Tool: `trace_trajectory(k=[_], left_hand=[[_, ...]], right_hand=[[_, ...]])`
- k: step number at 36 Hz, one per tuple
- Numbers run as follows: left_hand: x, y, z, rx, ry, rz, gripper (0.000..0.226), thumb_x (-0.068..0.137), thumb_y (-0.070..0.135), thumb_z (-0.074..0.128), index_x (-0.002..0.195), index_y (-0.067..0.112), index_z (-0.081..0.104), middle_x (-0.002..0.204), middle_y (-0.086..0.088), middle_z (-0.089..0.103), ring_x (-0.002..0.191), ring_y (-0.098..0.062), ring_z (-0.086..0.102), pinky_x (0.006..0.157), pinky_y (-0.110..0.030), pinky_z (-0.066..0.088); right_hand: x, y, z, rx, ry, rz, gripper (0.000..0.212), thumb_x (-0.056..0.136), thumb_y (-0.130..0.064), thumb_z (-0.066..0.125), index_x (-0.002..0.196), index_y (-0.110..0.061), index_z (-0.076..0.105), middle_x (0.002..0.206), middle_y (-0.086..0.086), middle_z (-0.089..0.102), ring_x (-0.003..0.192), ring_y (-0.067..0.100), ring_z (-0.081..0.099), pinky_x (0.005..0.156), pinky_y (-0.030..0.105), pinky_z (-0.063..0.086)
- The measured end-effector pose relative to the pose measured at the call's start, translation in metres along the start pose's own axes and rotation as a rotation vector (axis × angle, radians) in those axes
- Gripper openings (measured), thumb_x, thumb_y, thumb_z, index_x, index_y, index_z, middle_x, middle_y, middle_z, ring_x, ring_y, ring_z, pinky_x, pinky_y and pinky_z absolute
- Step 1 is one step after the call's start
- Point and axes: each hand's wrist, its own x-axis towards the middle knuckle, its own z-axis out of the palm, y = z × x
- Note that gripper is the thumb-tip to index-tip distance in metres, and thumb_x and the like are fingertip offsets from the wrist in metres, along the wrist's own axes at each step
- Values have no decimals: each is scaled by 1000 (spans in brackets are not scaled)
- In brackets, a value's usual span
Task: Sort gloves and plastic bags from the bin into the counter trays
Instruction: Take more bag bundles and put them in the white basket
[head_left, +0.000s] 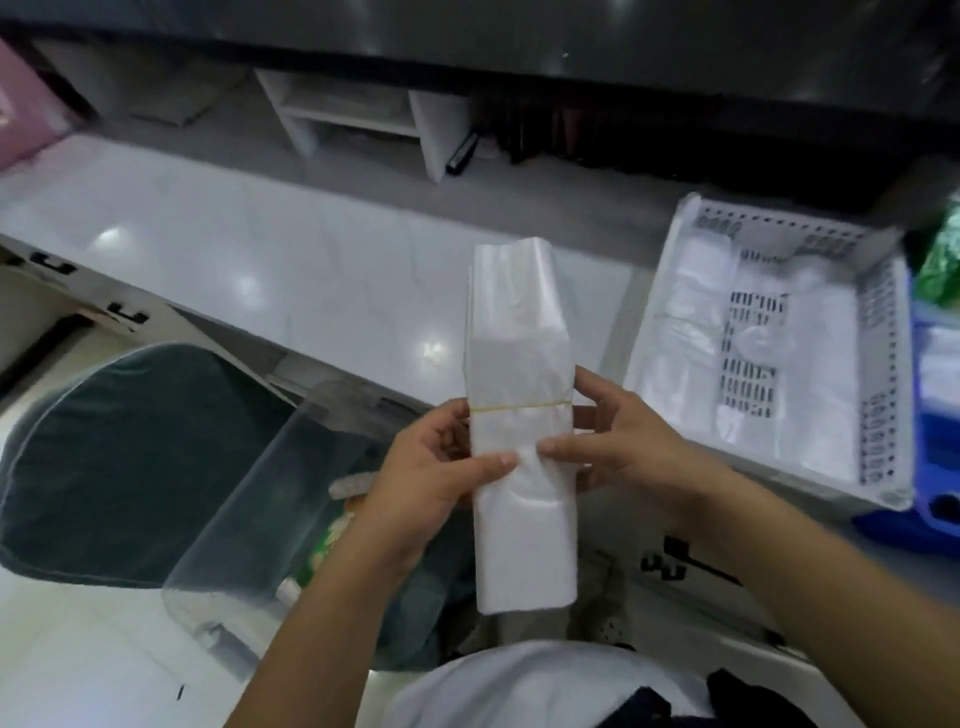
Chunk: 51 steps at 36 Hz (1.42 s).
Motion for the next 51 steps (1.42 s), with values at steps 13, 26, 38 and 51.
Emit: trace_trajectory(k=[13,26,38,51], left_hand=[[68,61,113,-113,-126,-27,40,80,30,72,115,11,71,112,-8,73,97,-23,71,77,-32,59],[188,140,175,3,-98,172,22,83,5,73,102,17,74,98,-4,78,80,-20,75,64,-35,60],[307,97,207,309,-218,-64,47,81,-5,72,124,11,62,104,-7,72,85,-22,71,58,-30,60],[329,44,219,1491,-292,735,64,93,31,52,152,29,27,162,-2,22,149,-30,13,119,-48,10]], right_hand=[[-54,-31,-116,-133,-24,-105,76,82,-8,77,137,-51,48,115,6,72,104,31,70,72,42,59],[-45,-51,-159,-87,341,-123,60,82,-14,77,115,-58,54,106,9,74,96,25,72,65,40,55],[-7,-20,-157,13,836,90,39,85,-2,70,106,-34,60,92,7,70,65,16,72,44,24,51],[20,-8,-141,-505,888,321,20,77,-22,73,86,-29,57,73,-11,56,66,9,58,53,23,44]])
